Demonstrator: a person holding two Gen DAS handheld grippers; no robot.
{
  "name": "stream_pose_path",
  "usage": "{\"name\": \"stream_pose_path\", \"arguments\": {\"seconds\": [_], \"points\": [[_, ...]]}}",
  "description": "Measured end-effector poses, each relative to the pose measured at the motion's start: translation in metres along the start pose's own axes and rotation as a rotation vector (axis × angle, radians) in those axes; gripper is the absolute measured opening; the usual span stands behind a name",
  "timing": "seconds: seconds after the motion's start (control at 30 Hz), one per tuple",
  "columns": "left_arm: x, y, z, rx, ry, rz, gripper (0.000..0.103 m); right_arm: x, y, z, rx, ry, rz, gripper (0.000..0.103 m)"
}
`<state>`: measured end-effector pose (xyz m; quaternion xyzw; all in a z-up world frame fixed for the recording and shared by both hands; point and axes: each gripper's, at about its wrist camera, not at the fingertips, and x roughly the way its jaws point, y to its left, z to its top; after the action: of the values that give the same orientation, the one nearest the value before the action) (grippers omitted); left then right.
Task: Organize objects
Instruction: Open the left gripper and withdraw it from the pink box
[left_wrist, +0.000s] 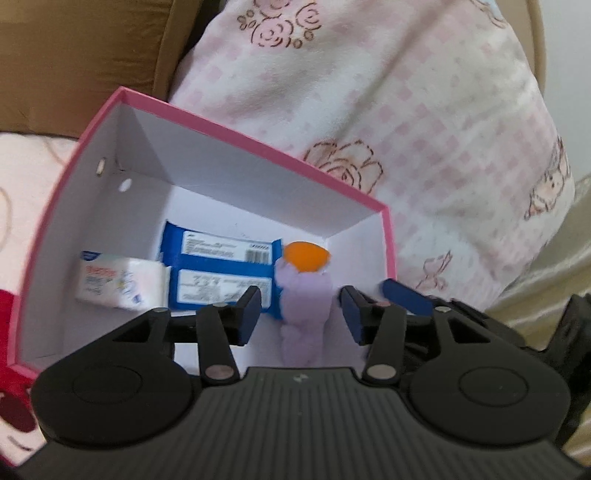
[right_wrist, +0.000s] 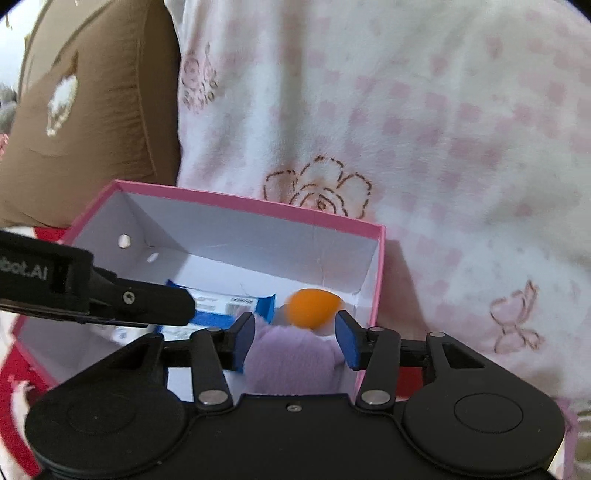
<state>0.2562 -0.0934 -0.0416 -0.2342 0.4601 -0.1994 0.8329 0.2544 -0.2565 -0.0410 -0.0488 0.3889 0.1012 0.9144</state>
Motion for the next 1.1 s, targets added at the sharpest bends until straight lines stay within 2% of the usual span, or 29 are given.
{"name": "stream_pose_path", "arguments": {"seconds": [0.37, 0.5, 0.6, 0.7, 0.87, 0.97, 1.03, 1.1], "points": [[-0.056, -0.018, -0.009, 0.079, 0.021, 0.054, 0.057, -0.080, 0.011, -0.006, 0.002, -0.071, 0.055, 0.062], [-0.074, -0.021, -0.012, 0.084, 0.031, 0.063, 0.062, -0.098, 0.020, -0.005, -0.019, -0.057, 0.057, 0.066], [-0.088, -0.021, -0.015, 0.083, 0.067, 0.089, 0.065, -0.109, 0.024, -0.007, -0.027, -0.042, 0.074, 0.075], [-0.103, -0.023, -0.019, 0.112, 0.078, 0.113, 0.072, -0.119, 0.030, -0.011, -0.049, -0.040, 0.080, 0.079], [-0.121, -0.023, -0.025, 0.124, 0.091, 0.120, 0.075, -0.132, 0.034, -0.017, -0.046, -0.047, 0.088, 0.089], [-0.129, -0.025, -0.030, 0.139, 0.100, 0.125, 0.083, -0.136, 0.033, -0.018, -0.017, -0.038, 0.124, 0.096], [-0.133, -0.024, -0.034, 0.135, 0.119, 0.125, 0.095, -0.138, 0.032, -0.021, 0.003, -0.034, 0.137, 0.096], [-0.137, -0.023, -0.038, 0.148, 0.129, 0.145, 0.095, -0.142, 0.034, -0.024, 0.003, -0.024, 0.140, 0.096]]}}
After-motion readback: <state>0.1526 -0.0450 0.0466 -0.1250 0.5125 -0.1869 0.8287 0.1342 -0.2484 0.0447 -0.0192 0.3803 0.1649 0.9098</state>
